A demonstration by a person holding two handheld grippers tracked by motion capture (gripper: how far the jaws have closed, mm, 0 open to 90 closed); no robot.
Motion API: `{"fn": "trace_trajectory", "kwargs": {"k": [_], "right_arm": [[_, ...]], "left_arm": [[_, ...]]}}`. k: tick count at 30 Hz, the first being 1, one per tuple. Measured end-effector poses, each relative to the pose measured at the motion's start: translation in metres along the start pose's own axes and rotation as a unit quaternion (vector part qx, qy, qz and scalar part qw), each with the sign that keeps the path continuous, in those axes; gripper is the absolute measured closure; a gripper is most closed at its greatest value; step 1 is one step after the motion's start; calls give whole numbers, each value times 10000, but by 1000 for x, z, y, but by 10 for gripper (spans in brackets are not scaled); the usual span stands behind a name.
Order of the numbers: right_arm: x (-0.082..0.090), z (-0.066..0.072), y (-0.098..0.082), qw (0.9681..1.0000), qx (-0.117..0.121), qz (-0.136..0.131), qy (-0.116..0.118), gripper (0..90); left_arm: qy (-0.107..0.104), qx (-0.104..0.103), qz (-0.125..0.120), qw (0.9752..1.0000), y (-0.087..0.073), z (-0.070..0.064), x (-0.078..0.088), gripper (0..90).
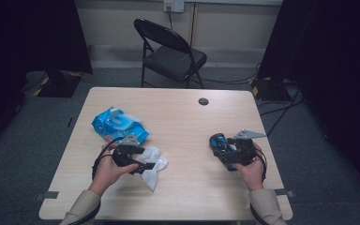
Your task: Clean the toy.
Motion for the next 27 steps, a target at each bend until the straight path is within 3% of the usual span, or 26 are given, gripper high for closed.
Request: {"fn": "trace_trajectory", "kwargs": {"k": [5,27], "right_arm": [[3,2,0,9998,-24,-49,186,128],[20,20,-8,9986,310,-6,421,130]], "left_arm": [[-78,44,-44,10000,-2,0,7,171],[-139,123,-59,9998,-20,4,27,168]]}}
Point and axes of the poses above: each handheld gripper's, and its own axes: x roughly backward along the jaws, y roughly out of its top, z roughly to its left, the point moved 1 cm from there along -x, roughly forward along the jaws, and after that the axes turned 13 degrees about x, right-handed, at the moved point
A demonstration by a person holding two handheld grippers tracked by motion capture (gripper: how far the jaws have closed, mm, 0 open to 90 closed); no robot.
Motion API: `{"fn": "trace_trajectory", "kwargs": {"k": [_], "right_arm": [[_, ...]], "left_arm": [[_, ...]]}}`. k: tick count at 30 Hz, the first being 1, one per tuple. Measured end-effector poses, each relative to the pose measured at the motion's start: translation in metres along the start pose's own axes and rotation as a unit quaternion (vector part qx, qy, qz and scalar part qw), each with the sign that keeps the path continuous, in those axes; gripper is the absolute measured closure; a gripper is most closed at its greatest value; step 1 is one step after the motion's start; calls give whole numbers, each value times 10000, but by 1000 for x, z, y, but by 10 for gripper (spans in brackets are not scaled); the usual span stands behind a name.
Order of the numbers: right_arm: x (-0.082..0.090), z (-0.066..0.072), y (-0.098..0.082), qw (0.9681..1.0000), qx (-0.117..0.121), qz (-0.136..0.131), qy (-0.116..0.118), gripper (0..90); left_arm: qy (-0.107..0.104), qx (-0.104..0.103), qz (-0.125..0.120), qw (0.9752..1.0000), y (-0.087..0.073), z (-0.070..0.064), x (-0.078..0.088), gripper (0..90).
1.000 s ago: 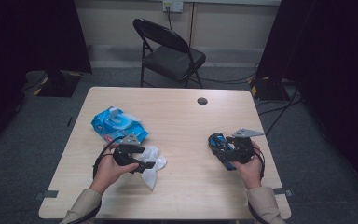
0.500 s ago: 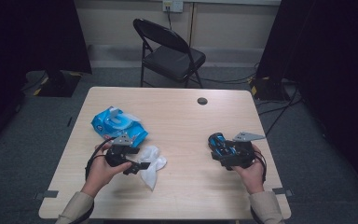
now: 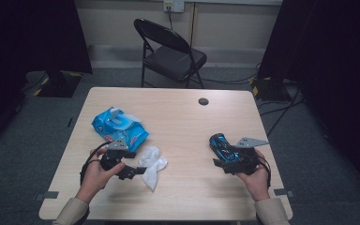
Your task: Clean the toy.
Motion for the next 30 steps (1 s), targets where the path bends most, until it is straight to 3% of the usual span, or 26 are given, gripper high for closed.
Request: {"fn": "trace_trajectory", "kwargs": {"k": [23,30], "right_arm": [[13,14,-15,9997,143,2,198,130],[21,14,-21,9997,159,-16,206,130]], "left_arm": [[151,-106,51,9998,-23,9,18,168],[128,-91,-40,9999,-27,12,24,168]]}}
Point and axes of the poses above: each handheld gripper's, and its own axes: x roughly backward along the jaws, y roughly out of its top, z roughly to its left, the point moved 1 cm from there along -x, roughly forward along the jaws, and after that the axes turned 13 degrees about x, right-handed, at the moved point
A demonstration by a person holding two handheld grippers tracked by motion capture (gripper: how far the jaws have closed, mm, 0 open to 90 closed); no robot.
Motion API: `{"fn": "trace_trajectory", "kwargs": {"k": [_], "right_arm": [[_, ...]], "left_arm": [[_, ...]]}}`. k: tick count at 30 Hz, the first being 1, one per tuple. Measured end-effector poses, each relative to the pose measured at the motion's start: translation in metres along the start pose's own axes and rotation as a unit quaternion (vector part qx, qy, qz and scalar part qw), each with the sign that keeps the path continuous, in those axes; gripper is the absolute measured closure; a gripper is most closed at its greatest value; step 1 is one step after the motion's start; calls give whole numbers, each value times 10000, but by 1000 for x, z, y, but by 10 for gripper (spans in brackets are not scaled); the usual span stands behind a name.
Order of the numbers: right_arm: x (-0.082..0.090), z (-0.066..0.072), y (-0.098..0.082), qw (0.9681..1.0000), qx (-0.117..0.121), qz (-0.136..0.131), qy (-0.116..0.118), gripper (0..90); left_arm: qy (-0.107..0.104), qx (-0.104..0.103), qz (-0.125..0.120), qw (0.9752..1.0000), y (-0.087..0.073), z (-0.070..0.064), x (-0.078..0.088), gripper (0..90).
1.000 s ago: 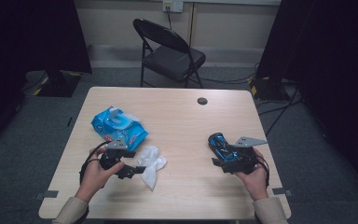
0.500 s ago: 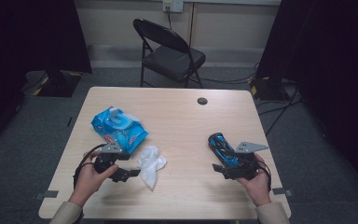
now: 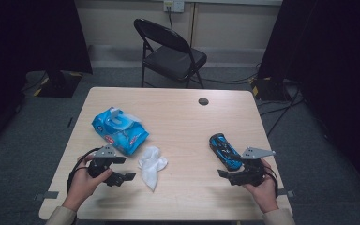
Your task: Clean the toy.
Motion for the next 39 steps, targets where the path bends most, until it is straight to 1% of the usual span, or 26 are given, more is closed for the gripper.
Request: {"fn": "trace_trajectory", "kwargs": {"k": [10,13,14,16,23,26,33,35,36,39], "right_arm": [[10,-1,-9,10000,1,-9,-25,130],[14,-2,-11,10000,16,-70,-13,129],[14,-1,-12,10000,25,-56,-31,130],[16,-1,-13,10000,50,-25,-48,130],[22,-2,-18,9999,31,-43,-89,130],[25,-2,-21,10000,45,-47,-72,130],[31,-2,-28,9999,24,-7,-121,129],[32,-3,-29,9999,28,-28,-120,130],[34,-3,-30,9999,27,-10,-144,129],[35,-3,-32,9999,31,1,-148,130]], "left_arm": [[31,73,28,10000,-7,6,7,168],[70,112,8,9999,-9,8,8,169],[81,99,6,9999,-9,9,8,169],[83,138,3,9999,-11,11,10,169],[155,87,41,9998,-15,14,12,169],[147,86,38,9998,-16,15,13,169],[143,77,42,9999,-18,18,16,168],[155,84,36,9998,-19,18,16,168],[184,52,51,9998,-19,19,17,168],[198,73,62,9998,-21,20,18,168]]}}
Point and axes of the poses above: each handheld gripper's, and its own axes: x roughly backward along the jaws, y roughly out of its top, z roughly to its left, the point moved 1 cm from there along -x, roughly forward along the jaws, and after that the axes turned 13 degrees about x, right-handed, at the moved point
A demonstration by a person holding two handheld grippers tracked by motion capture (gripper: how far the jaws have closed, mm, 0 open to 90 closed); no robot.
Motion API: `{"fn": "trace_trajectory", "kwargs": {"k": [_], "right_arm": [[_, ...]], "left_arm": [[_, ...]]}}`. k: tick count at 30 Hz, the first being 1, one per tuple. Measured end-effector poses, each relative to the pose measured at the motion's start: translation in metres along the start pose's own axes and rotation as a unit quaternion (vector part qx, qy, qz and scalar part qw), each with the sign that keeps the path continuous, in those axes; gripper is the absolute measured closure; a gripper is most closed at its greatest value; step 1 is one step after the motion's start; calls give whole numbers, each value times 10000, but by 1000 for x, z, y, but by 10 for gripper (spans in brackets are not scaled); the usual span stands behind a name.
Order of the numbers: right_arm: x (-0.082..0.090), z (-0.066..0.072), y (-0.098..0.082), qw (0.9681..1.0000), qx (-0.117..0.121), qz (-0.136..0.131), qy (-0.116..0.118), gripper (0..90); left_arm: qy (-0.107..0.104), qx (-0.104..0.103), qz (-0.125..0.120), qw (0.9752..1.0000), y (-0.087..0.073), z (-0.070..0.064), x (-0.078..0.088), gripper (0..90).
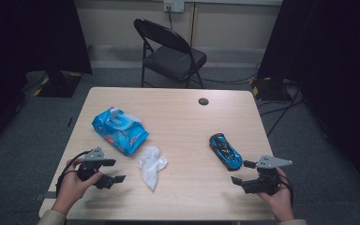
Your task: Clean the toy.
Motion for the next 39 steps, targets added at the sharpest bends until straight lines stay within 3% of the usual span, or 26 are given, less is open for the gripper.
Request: {"fn": "trace_trajectory", "kwargs": {"k": [21,25,31,39], "right_arm": [[2,-3,-21,9993,18,327,-174,129],[0,-4,-26,9986,-46,482,-210,129],[0,-5,-31,9982,-120,514,-292,129],[-3,-4,-37,9974,22,654,-309,129]], "left_arm": [[190,-22,99,9998,-10,10,3,168],[233,-44,126,9996,-13,12,3,168],[306,-61,150,9994,-15,14,5,168],[388,-153,214,9989,-22,17,6,168]]}}
Point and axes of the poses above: each handheld gripper's, and its own axes: x roughly backward along the jaws, y roughly out of its top, z roughly to its left, the point moved 1 cm from there along -x, roughly forward along the jaws, and after that the axes turned 13 degrees about x, right-handed, at the moved point
